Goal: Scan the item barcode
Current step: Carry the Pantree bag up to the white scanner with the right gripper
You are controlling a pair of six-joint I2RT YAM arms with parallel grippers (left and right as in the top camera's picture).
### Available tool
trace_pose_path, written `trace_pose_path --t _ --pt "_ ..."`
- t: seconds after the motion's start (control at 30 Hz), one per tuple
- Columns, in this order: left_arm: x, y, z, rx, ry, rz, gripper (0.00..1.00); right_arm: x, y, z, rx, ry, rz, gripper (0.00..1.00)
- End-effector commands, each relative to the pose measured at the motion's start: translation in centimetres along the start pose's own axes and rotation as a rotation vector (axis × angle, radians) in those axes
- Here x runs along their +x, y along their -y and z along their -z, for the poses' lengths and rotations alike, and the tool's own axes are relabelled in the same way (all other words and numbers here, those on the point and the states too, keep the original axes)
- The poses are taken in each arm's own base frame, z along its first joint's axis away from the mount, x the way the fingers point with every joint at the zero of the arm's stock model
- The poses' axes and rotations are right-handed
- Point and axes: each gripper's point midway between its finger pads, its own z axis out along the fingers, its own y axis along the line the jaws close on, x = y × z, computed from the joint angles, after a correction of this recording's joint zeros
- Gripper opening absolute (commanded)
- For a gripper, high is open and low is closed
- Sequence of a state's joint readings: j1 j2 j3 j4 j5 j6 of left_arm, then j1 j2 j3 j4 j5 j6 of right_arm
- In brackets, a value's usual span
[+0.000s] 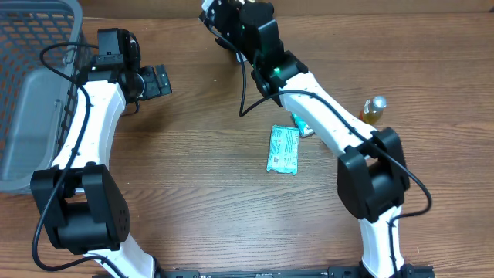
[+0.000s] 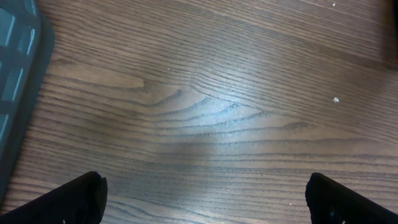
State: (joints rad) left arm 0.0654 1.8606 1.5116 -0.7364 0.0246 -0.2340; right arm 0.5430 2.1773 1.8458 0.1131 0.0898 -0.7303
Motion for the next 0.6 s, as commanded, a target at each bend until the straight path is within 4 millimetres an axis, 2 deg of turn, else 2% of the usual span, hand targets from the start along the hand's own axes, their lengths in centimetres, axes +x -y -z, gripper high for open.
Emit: trace_pose_path --t 0.0,0.2,0.33,0.57 --pt "-0.5 0.4 0.6 0.000 0.020 0.001 1.00 1.2 0.4 -1.5 0.058 0.007 0.079 0.04" --pt "-0.5 0.4 0.6 0.000 0.020 0.001 1.00 4.0 0.6 -3.2 0.133 0.002 0.077 0.08" --pt "-0.5 0.4 0.6 0.000 0.020 0.001 1.00 5.4 1.0 -4.0 0.163 0.017 0.072 0.04" --pt "-0.5 0.4 0.6 0.000 0.020 0.001 1.00 6.4 1.0 -4.6 0.171 0.058 0.071 0.04"
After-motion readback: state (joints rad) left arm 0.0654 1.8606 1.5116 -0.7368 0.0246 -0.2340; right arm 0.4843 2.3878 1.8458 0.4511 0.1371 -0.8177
